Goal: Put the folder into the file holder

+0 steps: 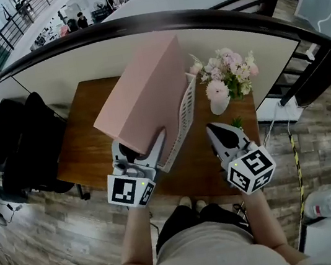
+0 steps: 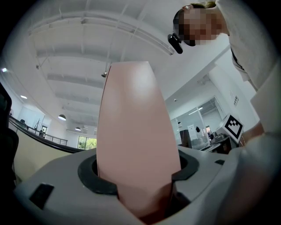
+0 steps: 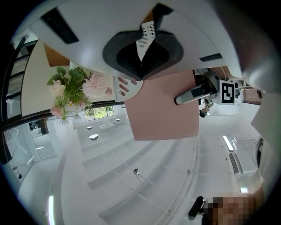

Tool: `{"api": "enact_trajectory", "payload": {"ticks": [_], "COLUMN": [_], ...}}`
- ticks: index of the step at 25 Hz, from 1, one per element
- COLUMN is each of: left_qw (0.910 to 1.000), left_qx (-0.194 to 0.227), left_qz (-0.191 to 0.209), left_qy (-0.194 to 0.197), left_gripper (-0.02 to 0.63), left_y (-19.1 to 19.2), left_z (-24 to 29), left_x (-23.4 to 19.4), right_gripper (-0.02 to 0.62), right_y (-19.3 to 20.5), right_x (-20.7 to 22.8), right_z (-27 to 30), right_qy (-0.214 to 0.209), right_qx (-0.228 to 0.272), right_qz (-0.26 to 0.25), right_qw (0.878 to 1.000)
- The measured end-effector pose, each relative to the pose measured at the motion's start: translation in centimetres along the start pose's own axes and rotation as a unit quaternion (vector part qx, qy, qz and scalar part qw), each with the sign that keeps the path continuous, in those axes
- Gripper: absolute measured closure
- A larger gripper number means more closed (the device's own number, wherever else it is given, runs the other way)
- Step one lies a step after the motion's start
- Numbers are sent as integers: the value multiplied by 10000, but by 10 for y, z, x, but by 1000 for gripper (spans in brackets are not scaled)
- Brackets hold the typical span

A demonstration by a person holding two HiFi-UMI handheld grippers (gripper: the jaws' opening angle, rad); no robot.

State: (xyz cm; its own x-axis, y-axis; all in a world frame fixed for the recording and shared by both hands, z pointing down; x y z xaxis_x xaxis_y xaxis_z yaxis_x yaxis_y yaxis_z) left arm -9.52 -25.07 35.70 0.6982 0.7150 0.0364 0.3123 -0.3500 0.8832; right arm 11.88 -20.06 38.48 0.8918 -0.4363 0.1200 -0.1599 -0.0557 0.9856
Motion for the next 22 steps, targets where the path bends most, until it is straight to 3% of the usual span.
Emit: {"api": "enact_trajectory", "payload": {"ticks": [22], "left_qw": [9988], "left_qx": [-491], "left_qz": [-80], "left_qy": [-13], "left_gripper": [285], "left_y": [48], "left_z": [-6], "left_x": [2], "right_gripper": [597], "right_y": [29], "right_x": [8], "right_z": [-7], "right_qy": [78], "right_qx": [-372], "right_qz": [277], "right_qw": [9989]}}
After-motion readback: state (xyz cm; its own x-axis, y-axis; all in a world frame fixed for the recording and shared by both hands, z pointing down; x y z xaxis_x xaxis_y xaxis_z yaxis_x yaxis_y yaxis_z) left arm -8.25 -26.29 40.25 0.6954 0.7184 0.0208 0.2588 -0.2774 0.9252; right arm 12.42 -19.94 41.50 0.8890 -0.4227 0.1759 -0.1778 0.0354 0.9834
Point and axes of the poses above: the fingertips, and each gripper's own axes: z forward along the fingers, x to its right, y out of its underside, the point moved 7 cm from there along -z, backward along the fingers, and after that the axes turned 14 degrees about x, right-handed, at the moved point
